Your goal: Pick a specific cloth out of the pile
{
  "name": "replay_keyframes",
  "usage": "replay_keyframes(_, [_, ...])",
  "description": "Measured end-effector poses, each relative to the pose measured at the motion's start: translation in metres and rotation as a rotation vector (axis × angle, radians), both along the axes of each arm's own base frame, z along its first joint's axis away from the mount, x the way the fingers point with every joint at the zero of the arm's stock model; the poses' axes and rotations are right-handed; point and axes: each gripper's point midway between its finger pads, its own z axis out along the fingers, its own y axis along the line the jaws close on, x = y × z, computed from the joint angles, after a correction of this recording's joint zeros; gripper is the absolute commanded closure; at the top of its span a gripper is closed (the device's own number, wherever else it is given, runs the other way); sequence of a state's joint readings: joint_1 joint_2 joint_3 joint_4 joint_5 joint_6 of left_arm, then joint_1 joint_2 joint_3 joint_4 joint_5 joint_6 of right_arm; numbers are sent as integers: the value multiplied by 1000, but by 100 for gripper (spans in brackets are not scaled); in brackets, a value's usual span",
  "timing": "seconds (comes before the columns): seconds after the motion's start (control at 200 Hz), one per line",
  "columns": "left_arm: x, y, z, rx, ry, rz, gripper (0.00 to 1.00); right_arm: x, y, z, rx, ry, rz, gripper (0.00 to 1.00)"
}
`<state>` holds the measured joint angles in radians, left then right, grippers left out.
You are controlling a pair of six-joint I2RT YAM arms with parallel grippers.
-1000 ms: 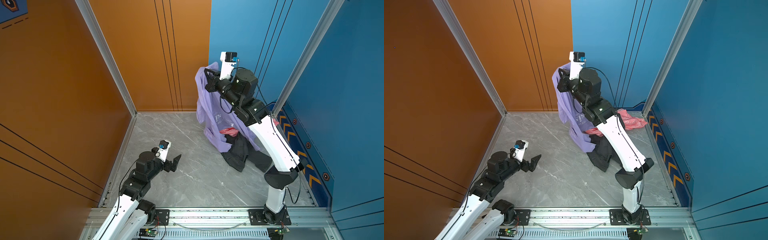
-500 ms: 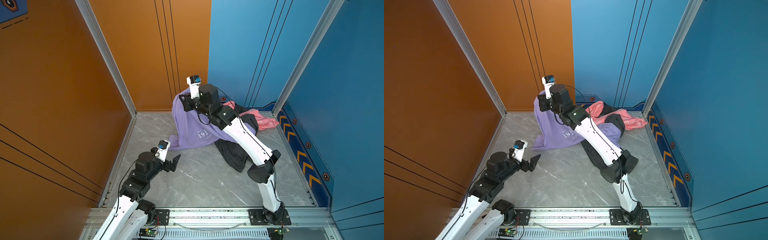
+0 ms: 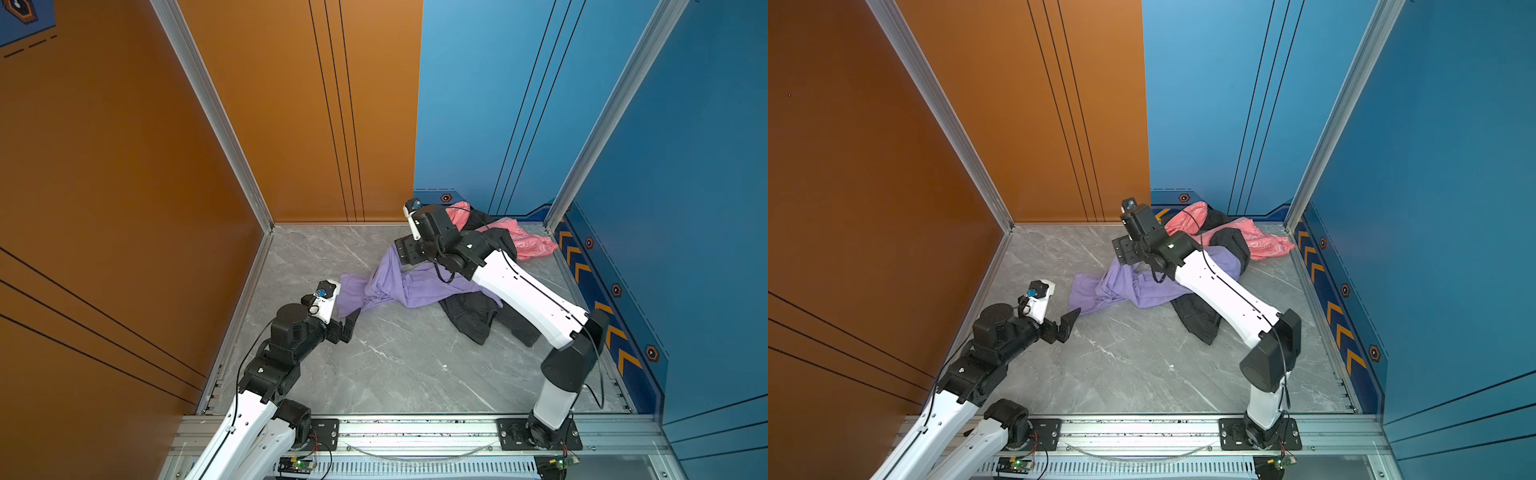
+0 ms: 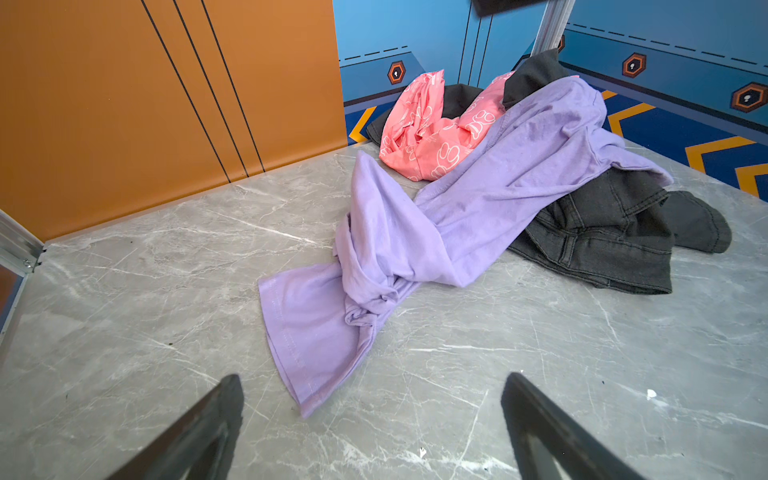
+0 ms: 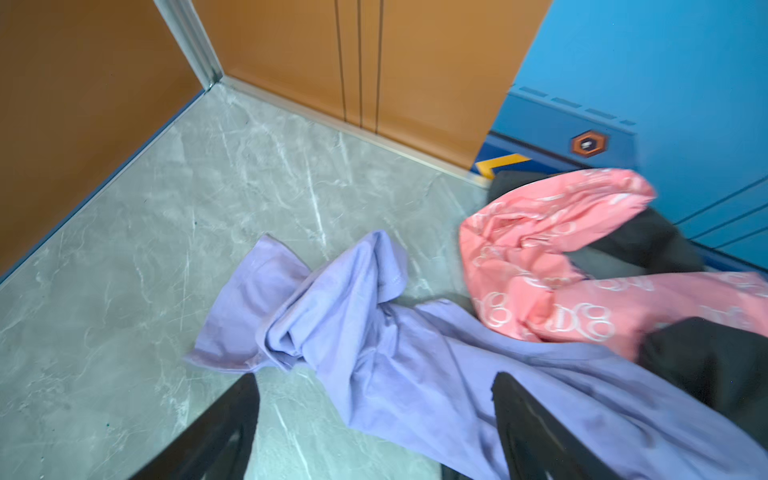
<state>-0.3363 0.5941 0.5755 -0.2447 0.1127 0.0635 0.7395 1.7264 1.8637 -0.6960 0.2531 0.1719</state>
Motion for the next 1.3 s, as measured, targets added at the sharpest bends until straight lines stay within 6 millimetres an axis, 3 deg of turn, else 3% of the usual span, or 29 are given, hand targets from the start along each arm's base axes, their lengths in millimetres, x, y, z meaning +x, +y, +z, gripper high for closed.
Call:
replay_keyframes(0.07, [0, 0, 0, 0, 0, 0, 2, -5, -31, 10, 2, -26, -54, 11])
replay_keyframes(0.185, [0, 0, 0, 0, 0, 0, 2, -9, -83, 1, -14, -19, -164, 11])
replay_keyframes(0.35, [0, 0, 0, 0, 0, 0, 2, -19, -154, -46, -25, 61, -346, 15])
replay_keyframes(0.506, [0, 0, 0, 0, 0, 0, 2, -37, -193, -85, 1, 122, -464, 20])
replay_keyframes(0.726, [0, 0, -1, 1, 3, 0, 2, -41, -202, -119, 50, 180, -517, 30])
replay_keyframes(1.101, [1, 0, -2, 3, 8, 0, 2, -12, -194, -163, 89, 261, -549, 47])
replay_keyframes(1.186, [1, 0, -2, 3, 8, 0, 2, -8, -191, -175, 87, 285, -553, 54])
replay_keyframes(1.296, [1, 0, -2, 3, 8, 0, 2, -4, -189, -189, 79, 311, -559, 71])
